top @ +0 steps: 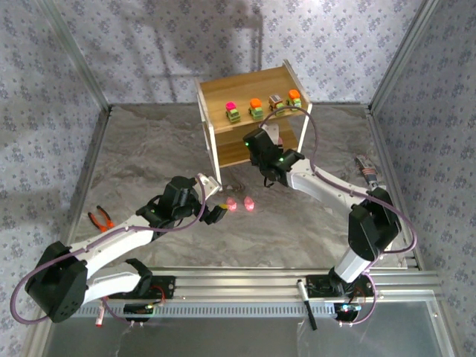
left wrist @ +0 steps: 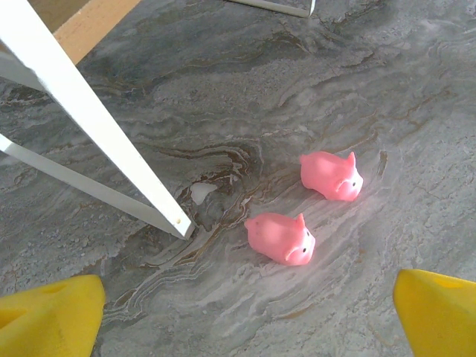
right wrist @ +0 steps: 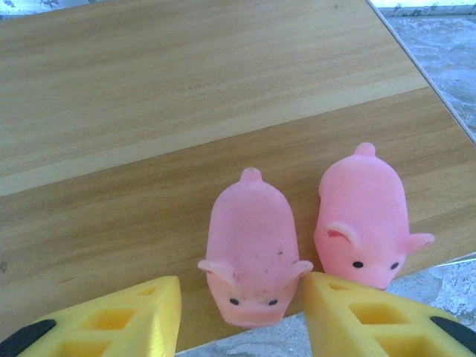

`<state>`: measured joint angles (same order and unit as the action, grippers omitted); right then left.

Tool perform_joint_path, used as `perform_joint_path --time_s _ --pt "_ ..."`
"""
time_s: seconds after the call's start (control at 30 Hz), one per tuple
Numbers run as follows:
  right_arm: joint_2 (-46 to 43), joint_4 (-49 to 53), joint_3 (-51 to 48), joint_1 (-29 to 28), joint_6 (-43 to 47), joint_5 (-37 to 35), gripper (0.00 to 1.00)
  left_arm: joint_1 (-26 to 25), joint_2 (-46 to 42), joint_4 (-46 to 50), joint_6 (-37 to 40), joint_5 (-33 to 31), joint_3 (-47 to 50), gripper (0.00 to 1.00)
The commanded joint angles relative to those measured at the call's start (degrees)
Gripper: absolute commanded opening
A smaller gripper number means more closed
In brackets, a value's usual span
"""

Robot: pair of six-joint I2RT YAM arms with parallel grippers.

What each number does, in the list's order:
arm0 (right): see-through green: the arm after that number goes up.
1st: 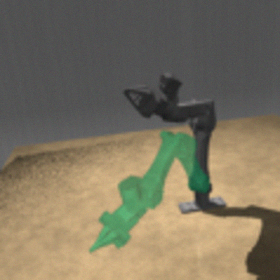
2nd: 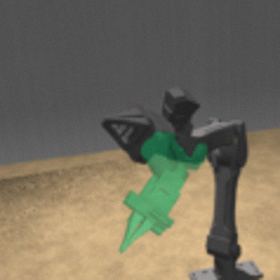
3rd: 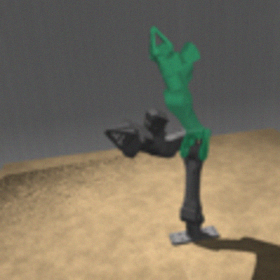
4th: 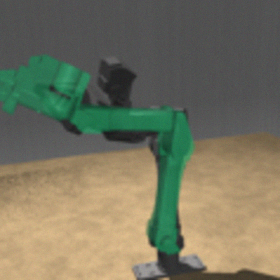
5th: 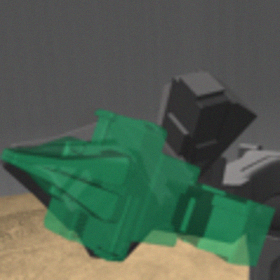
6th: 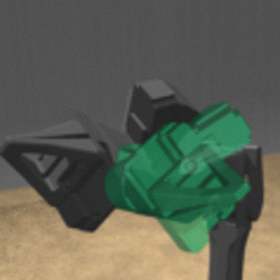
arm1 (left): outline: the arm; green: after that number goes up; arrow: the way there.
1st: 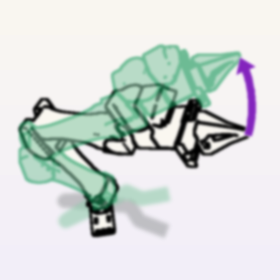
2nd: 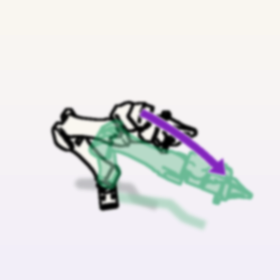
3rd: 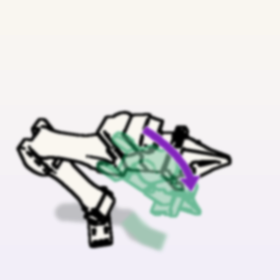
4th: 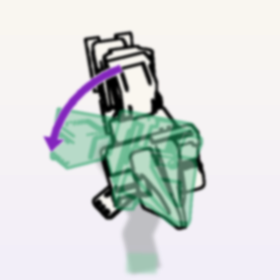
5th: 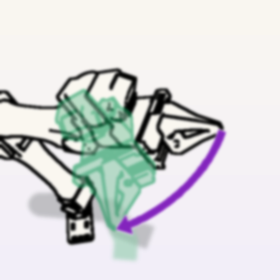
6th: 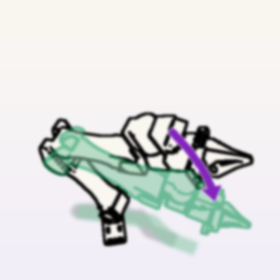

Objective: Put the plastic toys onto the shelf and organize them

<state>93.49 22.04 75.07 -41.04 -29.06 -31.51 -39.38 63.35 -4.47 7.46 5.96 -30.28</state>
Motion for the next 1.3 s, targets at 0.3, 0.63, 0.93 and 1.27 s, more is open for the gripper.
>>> perform_joint_path --time_s 0.3,0.63,0.93,1.27 --pt "-6.7 -0.3 -3.5 -2.9 -0.7 -4.8 0.49 0.2 -0.8 -0.2 0.7 0.2 -0.6 1.0" --pt "-16.5 3.4 -12.6 -12.0 -5.4 -11.5 0.5 0.2 -0.5 1.3 1.6 1.4 -1.2 1.0" --pt "-21.5 2.2 -23.8 -22.4 -12.4 -13.9 0.51 0.2 -1.7 9.0 3.4 1.7 -1.8 1.0" --pt "-15.8 -4.0 -30.0 -26.1 -17.1 -10.6 0.5 1.2 -5.3 20.5 4.2 1.5 -3.7 1.0"
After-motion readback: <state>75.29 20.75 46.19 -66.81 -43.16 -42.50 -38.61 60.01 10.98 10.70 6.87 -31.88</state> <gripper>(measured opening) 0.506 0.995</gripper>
